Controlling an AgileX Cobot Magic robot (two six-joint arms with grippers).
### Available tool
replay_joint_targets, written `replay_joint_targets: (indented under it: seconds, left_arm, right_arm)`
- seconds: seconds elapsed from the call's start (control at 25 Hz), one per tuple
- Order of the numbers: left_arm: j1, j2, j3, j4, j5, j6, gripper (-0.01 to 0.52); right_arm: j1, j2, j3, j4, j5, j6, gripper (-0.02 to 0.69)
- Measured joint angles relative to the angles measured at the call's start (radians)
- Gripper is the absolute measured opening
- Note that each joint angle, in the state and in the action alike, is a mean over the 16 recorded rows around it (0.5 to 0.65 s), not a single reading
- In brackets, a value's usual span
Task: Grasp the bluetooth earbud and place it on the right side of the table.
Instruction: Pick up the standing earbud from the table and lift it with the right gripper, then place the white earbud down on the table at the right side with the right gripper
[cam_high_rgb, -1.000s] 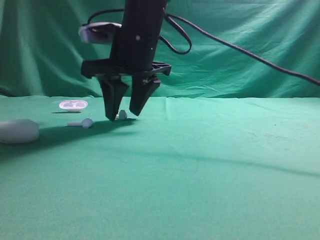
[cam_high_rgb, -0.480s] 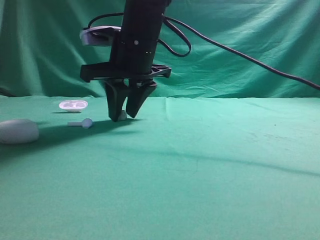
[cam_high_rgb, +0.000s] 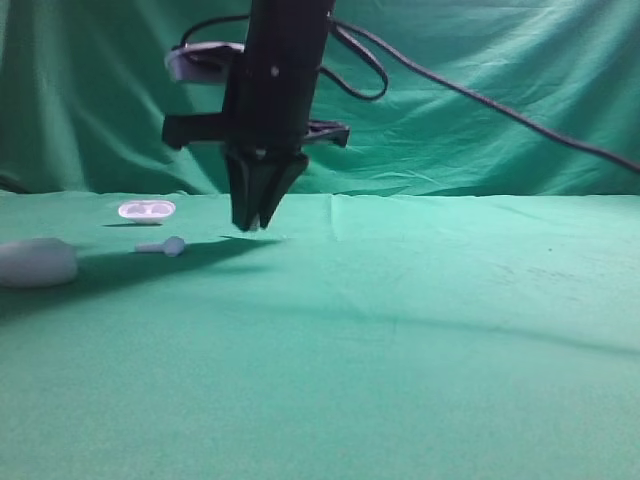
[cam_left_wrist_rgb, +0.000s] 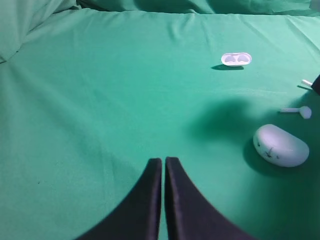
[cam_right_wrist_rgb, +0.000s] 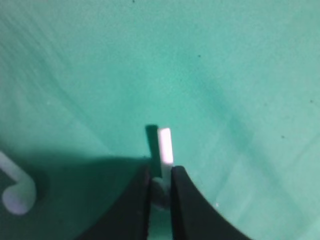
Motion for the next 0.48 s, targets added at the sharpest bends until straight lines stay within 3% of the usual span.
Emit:
replay_joint_targets:
  seconds: [0.48]
  left_arm:
    - [0.000,0.000,0.000,0.000,0.000,0.000,0.000]
  right_arm:
    - [-0.079,-0.217,0.039,-0.044,0.197,0.097,0.075]
